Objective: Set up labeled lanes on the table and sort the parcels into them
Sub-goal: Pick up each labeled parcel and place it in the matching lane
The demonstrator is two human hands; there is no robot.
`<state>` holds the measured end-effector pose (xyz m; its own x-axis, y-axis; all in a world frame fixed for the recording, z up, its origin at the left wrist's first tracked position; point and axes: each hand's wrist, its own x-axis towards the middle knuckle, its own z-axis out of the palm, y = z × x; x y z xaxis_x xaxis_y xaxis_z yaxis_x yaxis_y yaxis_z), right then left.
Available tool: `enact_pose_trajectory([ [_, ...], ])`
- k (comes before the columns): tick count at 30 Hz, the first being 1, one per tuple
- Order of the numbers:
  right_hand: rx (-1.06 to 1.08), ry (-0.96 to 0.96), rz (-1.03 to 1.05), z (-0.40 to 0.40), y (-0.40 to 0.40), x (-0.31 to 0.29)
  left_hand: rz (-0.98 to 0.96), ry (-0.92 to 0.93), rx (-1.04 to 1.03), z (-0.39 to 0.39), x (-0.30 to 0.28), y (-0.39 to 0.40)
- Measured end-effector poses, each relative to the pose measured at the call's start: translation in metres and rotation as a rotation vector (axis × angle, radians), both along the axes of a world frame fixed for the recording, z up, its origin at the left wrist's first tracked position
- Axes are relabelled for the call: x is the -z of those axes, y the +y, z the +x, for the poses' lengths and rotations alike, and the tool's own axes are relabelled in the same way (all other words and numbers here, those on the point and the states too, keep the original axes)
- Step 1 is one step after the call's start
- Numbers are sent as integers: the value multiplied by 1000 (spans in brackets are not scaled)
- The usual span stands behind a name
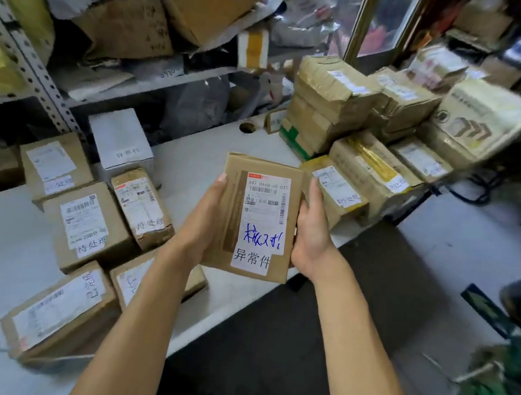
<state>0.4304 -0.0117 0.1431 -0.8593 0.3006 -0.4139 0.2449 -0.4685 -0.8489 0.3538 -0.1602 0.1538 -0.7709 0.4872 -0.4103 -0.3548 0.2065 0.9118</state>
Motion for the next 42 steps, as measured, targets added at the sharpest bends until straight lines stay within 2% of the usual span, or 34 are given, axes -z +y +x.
enact_pose_trajectory([
  [10, 315, 34, -8, 146, 116, -3, 66, 12, 341, 104, 1, 142],
  [20, 634, 66, -36, 248, 185, 0, 85, 7, 558, 177, -4, 247],
  [24, 724, 50, -45, 267, 214, 4, 70, 33, 678, 191, -4, 286],
  [30, 793, 56, -58, 277, 272, 13, 95, 34, 749, 194, 8, 355],
  [42, 911, 63, -40, 267, 437, 5, 112, -50, 788, 180, -4, 536],
])
